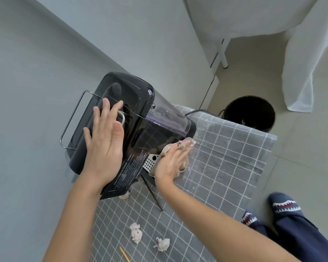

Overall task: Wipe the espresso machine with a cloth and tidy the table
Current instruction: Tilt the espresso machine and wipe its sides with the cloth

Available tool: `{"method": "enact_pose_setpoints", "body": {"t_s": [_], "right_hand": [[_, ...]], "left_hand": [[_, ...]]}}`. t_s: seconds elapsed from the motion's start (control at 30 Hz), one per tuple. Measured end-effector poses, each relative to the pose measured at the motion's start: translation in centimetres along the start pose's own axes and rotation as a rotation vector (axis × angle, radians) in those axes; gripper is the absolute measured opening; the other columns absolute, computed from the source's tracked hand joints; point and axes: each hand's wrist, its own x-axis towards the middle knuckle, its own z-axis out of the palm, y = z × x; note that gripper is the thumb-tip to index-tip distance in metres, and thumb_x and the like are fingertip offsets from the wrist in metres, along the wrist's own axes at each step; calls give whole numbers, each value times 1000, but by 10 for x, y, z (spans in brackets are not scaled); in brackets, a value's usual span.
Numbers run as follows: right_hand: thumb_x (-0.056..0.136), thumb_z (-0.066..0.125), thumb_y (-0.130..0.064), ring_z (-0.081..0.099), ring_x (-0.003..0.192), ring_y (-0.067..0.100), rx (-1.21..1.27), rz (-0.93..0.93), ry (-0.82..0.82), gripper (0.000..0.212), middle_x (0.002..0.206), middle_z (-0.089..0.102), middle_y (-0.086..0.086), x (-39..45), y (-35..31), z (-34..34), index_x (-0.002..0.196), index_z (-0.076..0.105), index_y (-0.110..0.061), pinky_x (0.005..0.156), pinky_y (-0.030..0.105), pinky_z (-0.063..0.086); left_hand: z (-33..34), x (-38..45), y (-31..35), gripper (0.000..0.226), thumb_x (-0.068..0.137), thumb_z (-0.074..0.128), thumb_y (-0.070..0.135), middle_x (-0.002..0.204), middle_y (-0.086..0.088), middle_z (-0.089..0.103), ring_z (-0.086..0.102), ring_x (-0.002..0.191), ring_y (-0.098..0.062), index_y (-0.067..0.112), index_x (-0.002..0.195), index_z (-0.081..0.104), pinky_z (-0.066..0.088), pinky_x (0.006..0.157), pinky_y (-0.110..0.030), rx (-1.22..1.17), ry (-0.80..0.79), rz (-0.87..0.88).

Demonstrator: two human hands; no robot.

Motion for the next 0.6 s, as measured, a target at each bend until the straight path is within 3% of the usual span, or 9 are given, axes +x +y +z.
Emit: {"method": "enact_pose_setpoints", "body": {"t_s": [0.13, 0.23, 0.33, 0.43, 0.5, 0.6], "right_hand": [[91, 9, -63, -21, 148, 2, 20, -363, -73, 66, 160, -23, -15, -27, -21, 4, 149, -14, -40, 120, 27, -13], [94, 6, -63, 0, 152, 8, -56, -427, 67, 70, 165, 3, -8, 18, -18, -5, 155, 1, -29, 124, 36, 0], [84, -5, -77, -1, 152, 10, -102, -224, 81, 89, 166, 1, -6, 45, 0, -17, 156, 1, -26, 124, 43, 3], [92, 4, -62, -9, 151, 4, -67, -373, -22, 76, 165, -4, -9, 15, -5, -10, 157, 0, -23, 124, 34, -5], [99, 12, -51, -1, 151, 6, -57, -514, -25, 64, 165, 7, -6, 15, -16, -10, 157, 8, -23, 123, 28, -2], [102, 17, -50, 16, 150, 13, -125, -448, 18, 58, 162, 22, -7, 64, -24, -24, 156, 16, -29, 123, 44, 15]], "left_hand": [[-1, 2, 1, 48, 98, 9, 49, 158, 22, -1, -12, 143, 4, 46, 145, 20, -11, 115, -48, 5, 11, 7], [-1, 3, 2, 47, 99, 9, 48, 158, 21, -1, -12, 143, 2, 46, 145, 20, -11, 115, -47, 12, -2, 0], [0, 1, 1, 48, 99, 9, 50, 159, 20, -1, -12, 143, 2, 46, 145, 20, -12, 115, -47, 17, -4, -3], [0, 0, 0, 50, 98, 8, 52, 158, 21, 0, -11, 143, 2, 45, 145, 20, -11, 115, -48, 8, 6, 1], [-1, 2, 1, 50, 98, 8, 52, 158, 21, 0, -11, 143, 3, 45, 145, 20, -11, 115, -47, 1, 7, 0], [-1, 2, 3, 49, 98, 8, 51, 158, 21, -1, -12, 143, 3, 46, 145, 20, -12, 116, -46, 6, -8, -11]]}}
